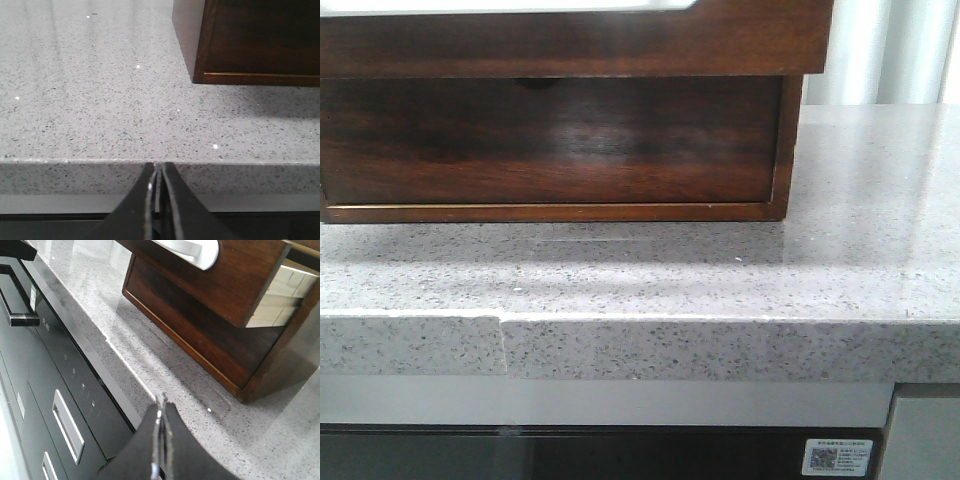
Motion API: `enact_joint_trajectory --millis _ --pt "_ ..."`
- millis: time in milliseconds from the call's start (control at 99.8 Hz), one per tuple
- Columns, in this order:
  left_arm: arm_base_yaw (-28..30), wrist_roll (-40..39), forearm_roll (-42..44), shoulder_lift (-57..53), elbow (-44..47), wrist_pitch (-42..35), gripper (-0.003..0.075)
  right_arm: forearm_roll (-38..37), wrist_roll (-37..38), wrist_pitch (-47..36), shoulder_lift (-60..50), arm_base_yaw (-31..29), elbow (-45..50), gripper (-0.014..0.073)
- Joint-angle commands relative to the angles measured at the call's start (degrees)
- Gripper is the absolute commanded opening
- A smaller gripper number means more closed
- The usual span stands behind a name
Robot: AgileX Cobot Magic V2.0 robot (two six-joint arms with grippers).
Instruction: Put scissors in drawer with both arms
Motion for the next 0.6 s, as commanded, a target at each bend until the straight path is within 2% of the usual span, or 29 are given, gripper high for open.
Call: enact_joint_trajectory --millis 0,591 --pt "0.06 -0.74 0.07 -1.8 1.32 -1.74 -0.0019 0.59 0.11 -4.34 0.57 -0.1 -1.3 -0.0071" --pt "0.06 -0.74 0.07 -1.8 1.32 -1.74 -0.0019 -0.14 0.47 -5.48 0.57 -0.95 -0.98 -0.0071"
